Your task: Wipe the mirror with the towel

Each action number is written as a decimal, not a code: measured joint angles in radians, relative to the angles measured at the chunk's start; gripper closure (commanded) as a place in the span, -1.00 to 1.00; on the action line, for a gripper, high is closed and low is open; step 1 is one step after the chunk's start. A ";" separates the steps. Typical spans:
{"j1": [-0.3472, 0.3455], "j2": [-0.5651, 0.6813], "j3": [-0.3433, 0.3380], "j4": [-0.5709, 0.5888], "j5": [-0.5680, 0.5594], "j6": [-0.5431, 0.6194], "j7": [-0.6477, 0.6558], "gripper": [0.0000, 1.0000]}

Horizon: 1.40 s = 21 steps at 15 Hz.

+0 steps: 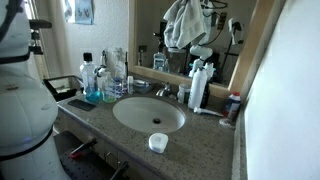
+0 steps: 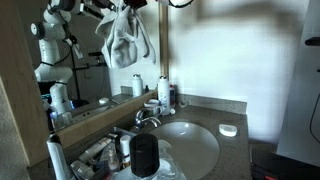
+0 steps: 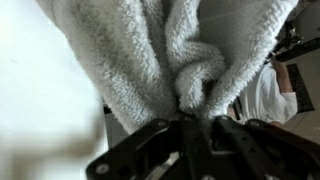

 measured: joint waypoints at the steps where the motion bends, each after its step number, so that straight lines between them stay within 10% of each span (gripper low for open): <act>1: -0.009 0.004 -0.011 0.006 -0.001 0.000 0.016 0.89; 14: -0.059 0.023 -0.050 0.052 0.029 -0.037 0.042 0.89; 21: -0.062 -0.067 -0.091 0.023 -0.245 -0.103 0.279 0.89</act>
